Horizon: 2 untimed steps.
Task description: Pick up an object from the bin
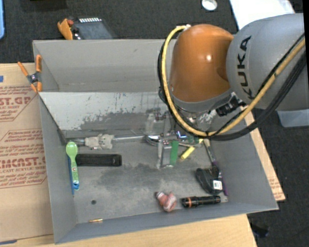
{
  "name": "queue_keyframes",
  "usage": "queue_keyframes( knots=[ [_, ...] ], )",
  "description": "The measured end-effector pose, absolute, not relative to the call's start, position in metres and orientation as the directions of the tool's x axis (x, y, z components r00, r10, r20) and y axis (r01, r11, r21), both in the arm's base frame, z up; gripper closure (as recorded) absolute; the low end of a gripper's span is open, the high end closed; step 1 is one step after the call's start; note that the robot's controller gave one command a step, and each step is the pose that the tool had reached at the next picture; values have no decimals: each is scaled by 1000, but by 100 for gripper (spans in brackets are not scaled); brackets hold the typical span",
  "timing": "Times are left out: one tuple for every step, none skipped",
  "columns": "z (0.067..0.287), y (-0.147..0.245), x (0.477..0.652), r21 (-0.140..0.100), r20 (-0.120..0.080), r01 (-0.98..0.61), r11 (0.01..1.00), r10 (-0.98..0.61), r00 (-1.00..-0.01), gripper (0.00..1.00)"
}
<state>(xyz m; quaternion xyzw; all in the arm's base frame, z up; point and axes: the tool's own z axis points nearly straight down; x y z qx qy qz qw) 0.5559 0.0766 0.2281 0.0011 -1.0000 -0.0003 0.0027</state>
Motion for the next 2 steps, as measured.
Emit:
queue_keyframes(
  knots=[
    [232, 76, 558, 1, -2, -1, 1000, -1, -1000, 0],
    [162, 112, 568, 1, -7, -81, 997, -81, -997, 0]
  ],
)
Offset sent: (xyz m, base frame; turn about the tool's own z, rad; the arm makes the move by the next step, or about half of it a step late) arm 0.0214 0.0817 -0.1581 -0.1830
